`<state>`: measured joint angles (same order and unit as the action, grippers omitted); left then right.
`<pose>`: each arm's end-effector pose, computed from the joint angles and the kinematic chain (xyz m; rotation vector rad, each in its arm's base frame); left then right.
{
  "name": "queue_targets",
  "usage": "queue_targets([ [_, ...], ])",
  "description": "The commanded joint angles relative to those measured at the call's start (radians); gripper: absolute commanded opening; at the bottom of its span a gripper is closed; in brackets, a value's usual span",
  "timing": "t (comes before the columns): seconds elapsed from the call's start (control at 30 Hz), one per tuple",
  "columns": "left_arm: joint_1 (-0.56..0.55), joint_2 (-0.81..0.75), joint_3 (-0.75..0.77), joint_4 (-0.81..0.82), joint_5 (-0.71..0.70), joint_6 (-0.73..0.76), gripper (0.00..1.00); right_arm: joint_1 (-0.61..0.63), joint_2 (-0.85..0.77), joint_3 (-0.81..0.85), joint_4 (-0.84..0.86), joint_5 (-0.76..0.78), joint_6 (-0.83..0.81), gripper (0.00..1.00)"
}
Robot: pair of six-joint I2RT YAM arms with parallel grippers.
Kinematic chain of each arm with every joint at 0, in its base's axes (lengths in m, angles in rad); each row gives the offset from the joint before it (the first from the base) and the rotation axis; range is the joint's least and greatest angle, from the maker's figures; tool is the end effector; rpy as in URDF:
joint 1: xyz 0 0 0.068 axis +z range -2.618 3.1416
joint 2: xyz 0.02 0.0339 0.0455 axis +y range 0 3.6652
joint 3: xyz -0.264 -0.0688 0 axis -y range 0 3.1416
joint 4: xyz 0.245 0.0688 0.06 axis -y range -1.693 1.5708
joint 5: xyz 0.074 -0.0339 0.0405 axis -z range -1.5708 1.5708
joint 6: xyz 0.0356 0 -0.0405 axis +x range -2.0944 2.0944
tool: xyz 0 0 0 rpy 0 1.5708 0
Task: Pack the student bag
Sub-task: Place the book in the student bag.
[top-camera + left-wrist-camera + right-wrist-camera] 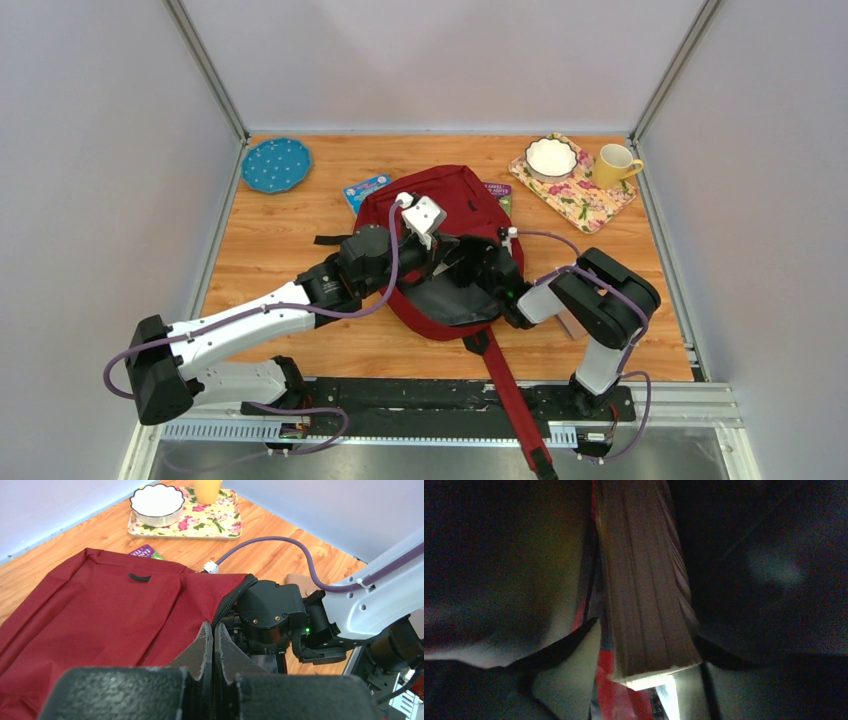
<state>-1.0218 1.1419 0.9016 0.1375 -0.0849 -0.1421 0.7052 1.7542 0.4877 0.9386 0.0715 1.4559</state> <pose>0.1442 -0.2299 0.3423 0.6792 1.5996 -0.7995 0.2320 0.1941 0.1220 0.8422 1.9868 1.3265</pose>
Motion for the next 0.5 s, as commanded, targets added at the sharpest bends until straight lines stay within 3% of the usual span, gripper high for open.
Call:
queue_targets([
  [0.0, -0.011, -0.044, 0.003, 0.079, 0.037, -0.016, 0.0, 0.008, 0.025, -0.03, 0.166, 0.028, 0.035, 0.71],
  [0.1, -0.011, -0.037, -0.003, 0.077, 0.03, -0.013, 0.0, 0.01, 0.001, -0.069, 0.155, -0.001, 0.011, 0.86],
  [0.2, -0.011, -0.036, -0.009, 0.071, 0.025, -0.013, 0.0, 0.011, -0.079, -0.093, 0.079, -0.015, -0.022, 0.87],
  [0.3, -0.011, -0.041, -0.021, 0.077, 0.016, -0.014, 0.0, 0.013, -0.194, -0.1, -0.149, -0.009, -0.065, 0.88],
  [0.47, -0.011, -0.048, -0.027, 0.076, 0.002, -0.01, 0.0, 0.023, -0.355, -0.121, -0.329, 0.011, -0.114, 0.89],
])
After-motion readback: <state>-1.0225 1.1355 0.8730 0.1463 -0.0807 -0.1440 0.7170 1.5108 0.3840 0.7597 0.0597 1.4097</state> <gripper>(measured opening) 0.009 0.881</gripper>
